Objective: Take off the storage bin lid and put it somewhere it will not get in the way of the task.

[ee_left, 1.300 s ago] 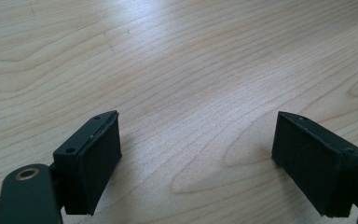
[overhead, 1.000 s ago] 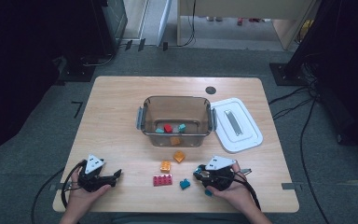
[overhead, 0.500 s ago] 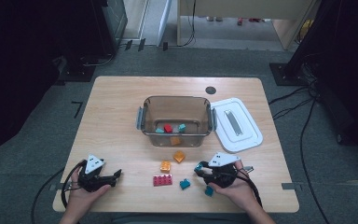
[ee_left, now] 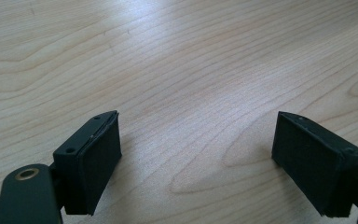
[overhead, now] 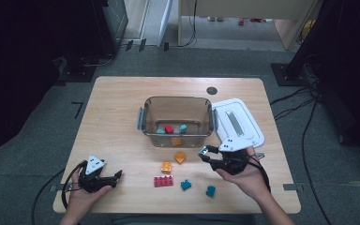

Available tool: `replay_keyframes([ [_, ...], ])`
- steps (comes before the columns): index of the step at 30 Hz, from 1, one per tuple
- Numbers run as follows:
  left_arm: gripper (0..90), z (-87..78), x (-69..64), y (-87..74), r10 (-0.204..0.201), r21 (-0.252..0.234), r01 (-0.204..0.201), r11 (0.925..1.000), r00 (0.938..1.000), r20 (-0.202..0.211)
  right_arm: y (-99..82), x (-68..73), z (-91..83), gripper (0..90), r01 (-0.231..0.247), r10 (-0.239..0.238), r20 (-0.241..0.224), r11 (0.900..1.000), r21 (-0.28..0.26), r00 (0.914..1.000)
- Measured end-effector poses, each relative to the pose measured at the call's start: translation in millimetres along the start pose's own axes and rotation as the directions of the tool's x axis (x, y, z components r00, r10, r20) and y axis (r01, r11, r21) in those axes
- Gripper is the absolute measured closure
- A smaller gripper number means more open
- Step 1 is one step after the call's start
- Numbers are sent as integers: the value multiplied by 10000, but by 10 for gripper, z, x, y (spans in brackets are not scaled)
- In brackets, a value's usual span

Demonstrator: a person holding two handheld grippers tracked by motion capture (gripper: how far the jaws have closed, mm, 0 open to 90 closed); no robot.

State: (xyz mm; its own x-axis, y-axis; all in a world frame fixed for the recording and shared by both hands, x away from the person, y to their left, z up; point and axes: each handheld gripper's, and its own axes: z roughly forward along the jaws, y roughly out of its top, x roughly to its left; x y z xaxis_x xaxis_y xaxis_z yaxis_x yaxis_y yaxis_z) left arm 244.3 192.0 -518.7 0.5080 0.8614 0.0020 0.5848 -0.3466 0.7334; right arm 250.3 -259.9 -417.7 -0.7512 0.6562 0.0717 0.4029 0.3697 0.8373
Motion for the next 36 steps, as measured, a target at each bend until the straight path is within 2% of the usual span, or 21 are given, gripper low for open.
replay_keyframes([
  [8, 154, 0, 0, 0, 0, -1, 0, 10000, 10000, 6, 456, -118, -131, 599, 351, -330, 291, 9966, -740, 9990],
  [14, 155, 0, 0, 0, -7, -4, 7, 10000, 10000, 5, 696, -257, -76, 599, 298, -262, 406, 9955, -899, 9988],
  [24, 154, 1, 1, 1, 12, -7, -12, 10000, 10000, -5, 899, -381, 144, 598, 336, -304, 442, 9968, -732, 9986],
  [36, 155, 0, 1, 0, 7, 5, -7, 10000, 10000, 3, 976, -612, 484, 598, -119, 135, 595, 9996, -269, 9981],
])
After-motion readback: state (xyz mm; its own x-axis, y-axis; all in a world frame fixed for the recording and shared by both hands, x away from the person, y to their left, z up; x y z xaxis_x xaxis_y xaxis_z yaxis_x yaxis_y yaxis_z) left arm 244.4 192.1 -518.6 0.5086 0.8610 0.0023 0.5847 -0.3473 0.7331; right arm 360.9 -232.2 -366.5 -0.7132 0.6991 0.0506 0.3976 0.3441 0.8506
